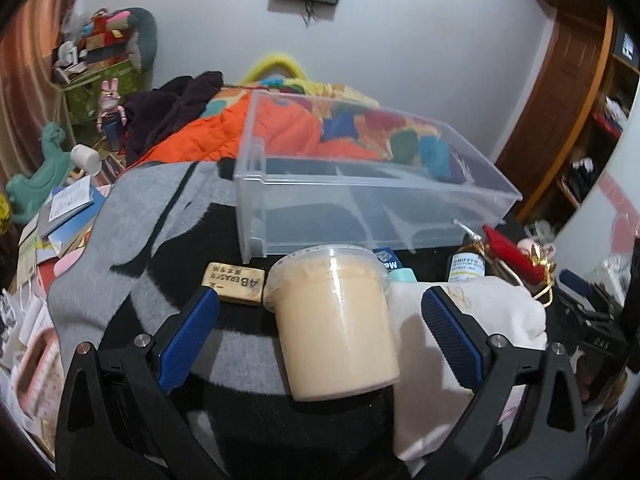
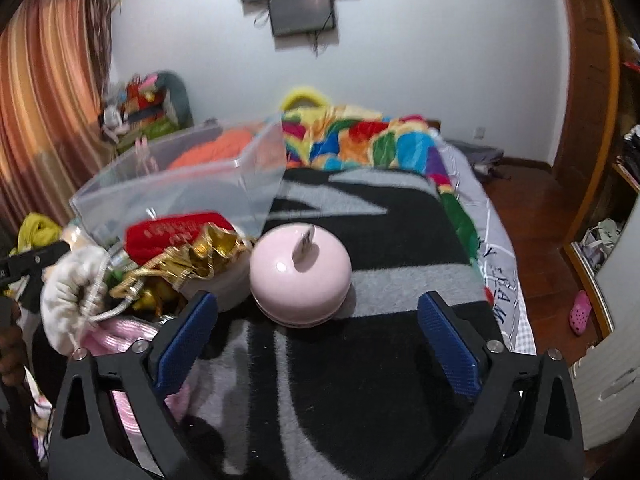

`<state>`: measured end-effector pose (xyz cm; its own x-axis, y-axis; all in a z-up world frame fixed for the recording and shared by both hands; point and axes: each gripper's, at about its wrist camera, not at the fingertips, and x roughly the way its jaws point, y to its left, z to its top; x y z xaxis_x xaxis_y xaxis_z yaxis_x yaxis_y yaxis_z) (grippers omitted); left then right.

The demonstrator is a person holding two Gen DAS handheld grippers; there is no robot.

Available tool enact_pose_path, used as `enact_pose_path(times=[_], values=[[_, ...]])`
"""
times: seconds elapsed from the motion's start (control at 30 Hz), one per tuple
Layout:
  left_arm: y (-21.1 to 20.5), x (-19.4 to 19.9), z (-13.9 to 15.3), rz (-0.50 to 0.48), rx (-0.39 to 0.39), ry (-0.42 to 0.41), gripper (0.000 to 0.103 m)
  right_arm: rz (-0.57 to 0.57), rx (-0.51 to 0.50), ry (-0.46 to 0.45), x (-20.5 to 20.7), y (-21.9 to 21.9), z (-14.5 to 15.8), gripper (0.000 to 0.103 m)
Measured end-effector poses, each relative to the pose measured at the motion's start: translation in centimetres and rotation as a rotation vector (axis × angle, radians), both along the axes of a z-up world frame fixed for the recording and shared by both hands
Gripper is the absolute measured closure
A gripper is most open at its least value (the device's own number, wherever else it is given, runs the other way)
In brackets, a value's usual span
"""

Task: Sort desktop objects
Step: 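Grasp the cream tub with the left tool while the right tool grasps the pink container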

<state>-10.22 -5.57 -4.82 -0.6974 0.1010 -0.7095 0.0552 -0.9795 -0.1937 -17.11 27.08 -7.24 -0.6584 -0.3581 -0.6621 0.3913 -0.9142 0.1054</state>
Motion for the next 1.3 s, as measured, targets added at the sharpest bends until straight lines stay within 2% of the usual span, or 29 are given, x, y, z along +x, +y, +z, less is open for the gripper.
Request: enact_pose_path(times=[0.13, 0.23, 0.3, 0.33, 0.4, 0.63, 0.73, 0.77, 0.87, 0.93, 1.0, 1.1, 1.2, 1.3], values=[[0.3, -1.1, -0.7, -0.011, -0.031, -0.049, 0.000, 0.046, 0.038, -0.026, -0.8, -0.9, -0.5, 0.006], [0.0, -1.7, -1.5, -0.009, 0.003, -0.084, 0.006, 0.071, 0.077, -0.027, -1.2, -1.8, -0.7, 0.007], [-0.5, -2.0, -2.0, 0.000, 0.033, -0.102, 0.015, 0.082, 0.099, -0.032, -1.7, -2.2, -1.1, 0.012], [-0.8, -2.2, -2.3, 0.008, 0.045, -0.112, 0.015, 0.086, 0.101, -0.039, -1.9, -2.3, -1.3, 0.013], [-0.7, -1.9, -2.6, 0.013, 0.045, -0.097, 0.015, 0.091, 0.100, -0.057, -2.2, -2.4, -1.6, 0.017], [0.6, -1.7, -2.7, 0.029, -0.035, -0.071, 0.015, 0.080, 0.097, -0.070, -2.8, -2.2, -2.3, 0.026], [0.4, -1.7, -2.6, 0.036, -0.034, -0.065, 0.016, 0.081, 0.100, -0.065, -3.0, -2.4, -2.0, 0.035], [0.6, -1.5, -2.5, 0.036, -0.038, -0.056, 0.019, 0.086, 0.096, -0.063, -3.0, -2.5, -2.0, 0.042], [1.0, -0.8, -2.2, 0.022, -0.066, -0.004, 0.034, 0.080, 0.084, -0.061, -3.0, -2.4, -1.9, 0.042], [2.0, 0.3, -2.1, 0.040, -0.151, 0.039, 0.034, 0.080, 0.071, -0.058, -2.9, -2.2, -1.9, 0.042], [2.4, 1.1, -2.1, 0.042, -0.188, 0.078, 0.035, 0.081, 0.055, -0.058, -2.5, -1.8, -1.8, 0.042], [2.4, 1.8, -2.2, 0.046, -0.189, 0.112, 0.035, 0.078, 0.039, -0.062, -1.8, -1.1, -1.6, 0.042], [1.8, 1.9, -2.1, 0.058, -0.162, 0.106, 0.036, 0.071, 0.045, -0.061, -1.0, -0.3, -1.4, 0.042], [1.8, 2.2, -1.5, 0.059, -0.172, 0.110, 0.036, 0.069, 0.042, -0.058, -0.1, 0.8, -0.9, 0.042]])
